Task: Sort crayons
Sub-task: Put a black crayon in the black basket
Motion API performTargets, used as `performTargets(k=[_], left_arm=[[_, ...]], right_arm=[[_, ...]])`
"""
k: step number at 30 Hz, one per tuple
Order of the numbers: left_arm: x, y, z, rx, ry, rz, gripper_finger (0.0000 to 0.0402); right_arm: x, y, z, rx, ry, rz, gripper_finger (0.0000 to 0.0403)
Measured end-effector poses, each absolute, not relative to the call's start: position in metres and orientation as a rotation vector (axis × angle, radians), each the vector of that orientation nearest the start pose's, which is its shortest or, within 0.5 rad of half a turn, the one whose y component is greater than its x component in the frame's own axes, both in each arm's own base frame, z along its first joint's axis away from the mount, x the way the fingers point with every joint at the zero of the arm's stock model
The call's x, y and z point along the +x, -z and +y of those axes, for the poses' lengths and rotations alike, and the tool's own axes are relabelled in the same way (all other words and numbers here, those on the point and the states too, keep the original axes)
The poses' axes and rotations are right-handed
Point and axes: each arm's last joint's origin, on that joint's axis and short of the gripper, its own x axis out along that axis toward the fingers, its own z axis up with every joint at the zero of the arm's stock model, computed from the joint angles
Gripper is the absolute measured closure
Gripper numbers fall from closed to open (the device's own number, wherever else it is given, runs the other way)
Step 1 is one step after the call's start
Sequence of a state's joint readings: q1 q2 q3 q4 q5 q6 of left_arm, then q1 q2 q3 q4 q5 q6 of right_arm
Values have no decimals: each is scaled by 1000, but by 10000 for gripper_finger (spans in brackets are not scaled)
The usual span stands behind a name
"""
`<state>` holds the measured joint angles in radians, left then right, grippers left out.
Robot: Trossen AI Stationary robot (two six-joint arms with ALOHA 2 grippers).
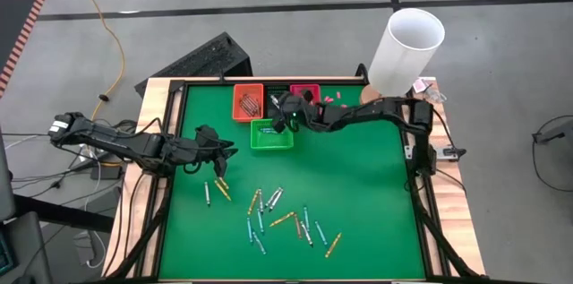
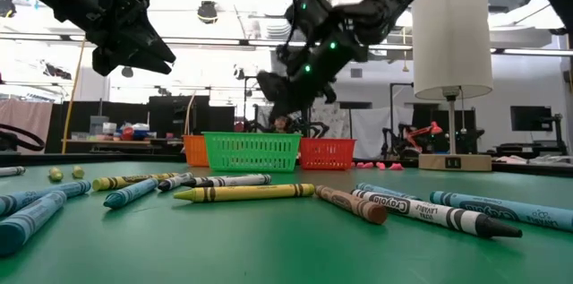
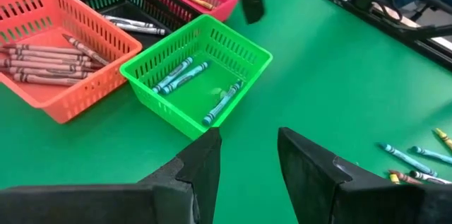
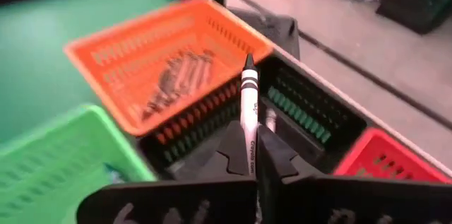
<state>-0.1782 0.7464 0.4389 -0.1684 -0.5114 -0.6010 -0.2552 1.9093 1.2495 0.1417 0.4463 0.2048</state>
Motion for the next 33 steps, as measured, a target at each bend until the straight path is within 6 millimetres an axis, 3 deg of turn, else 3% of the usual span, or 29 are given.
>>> performTargets(k=[7, 13, 16, 21, 25, 29, 33], left_arm=[[160, -223, -15, -417, -448, 337, 271], [160, -223, -14, -418, -448, 336, 271], [160, -223, -15, -424, -449, 335, 271], [161, -223, -15, -430, -441, 338, 271], [161, -223, -15, -434, -442, 336, 271], [161, -223, -15, -436, -442, 335, 271], [161, -223, -15, -439, -443, 333, 271]], right_arm=[[400, -192, -134, 186, 757, 484, 343], [400, -192, -133, 188, 751, 481, 290], [399, -204, -126, 186, 647, 480, 274], [390, -251, -90, 141, 369, 440, 267], [382, -273, -50, 38, 91, 457, 270], [383, -276, -10, -110, -66, 451, 270], [403, -249, 25, -230, -179, 428, 271]])
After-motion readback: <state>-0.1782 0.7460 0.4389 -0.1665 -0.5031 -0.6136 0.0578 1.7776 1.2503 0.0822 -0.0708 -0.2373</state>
